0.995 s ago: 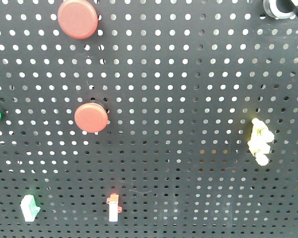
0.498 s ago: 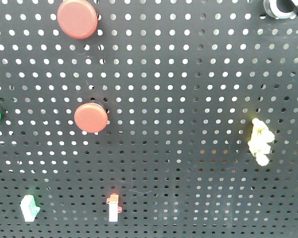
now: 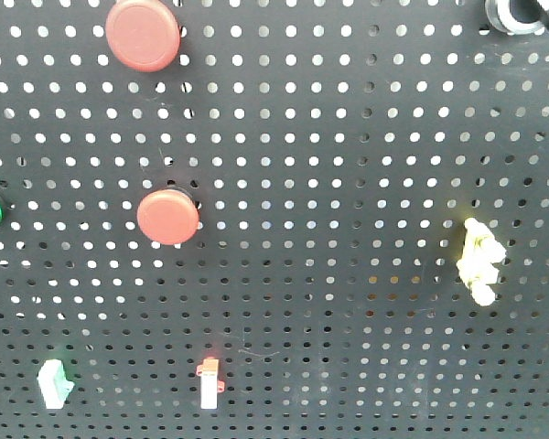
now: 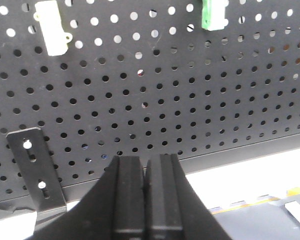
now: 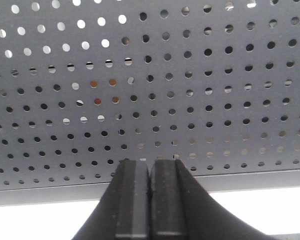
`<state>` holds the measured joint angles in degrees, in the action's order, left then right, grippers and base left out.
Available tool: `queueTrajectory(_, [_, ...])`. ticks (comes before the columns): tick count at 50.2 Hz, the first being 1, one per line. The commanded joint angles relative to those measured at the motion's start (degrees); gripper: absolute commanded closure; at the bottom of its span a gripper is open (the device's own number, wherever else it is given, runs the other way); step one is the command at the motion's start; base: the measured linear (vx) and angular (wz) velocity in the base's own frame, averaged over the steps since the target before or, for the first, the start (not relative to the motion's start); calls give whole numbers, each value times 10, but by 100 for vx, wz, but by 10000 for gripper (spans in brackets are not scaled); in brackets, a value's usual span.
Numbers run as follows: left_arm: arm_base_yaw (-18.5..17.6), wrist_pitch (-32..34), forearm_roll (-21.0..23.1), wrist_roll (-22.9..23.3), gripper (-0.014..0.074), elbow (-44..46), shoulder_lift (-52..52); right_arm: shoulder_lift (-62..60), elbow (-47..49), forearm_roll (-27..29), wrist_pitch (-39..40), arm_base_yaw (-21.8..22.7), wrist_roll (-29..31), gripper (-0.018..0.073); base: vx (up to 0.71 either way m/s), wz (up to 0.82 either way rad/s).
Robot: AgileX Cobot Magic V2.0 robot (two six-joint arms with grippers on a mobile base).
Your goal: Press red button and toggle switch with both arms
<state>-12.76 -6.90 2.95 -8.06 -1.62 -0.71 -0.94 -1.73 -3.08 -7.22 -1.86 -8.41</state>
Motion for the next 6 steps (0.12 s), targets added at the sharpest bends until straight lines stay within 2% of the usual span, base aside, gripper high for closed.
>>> queueTrajectory(1, [1,48,1,6,594,-20,-9,-6,-7,-8,51,4,1,562,0,0])
queueTrajectory(6, [1,48,1,6,594,-20,-9,-6,-7,-8,51,4,1,562,0,0])
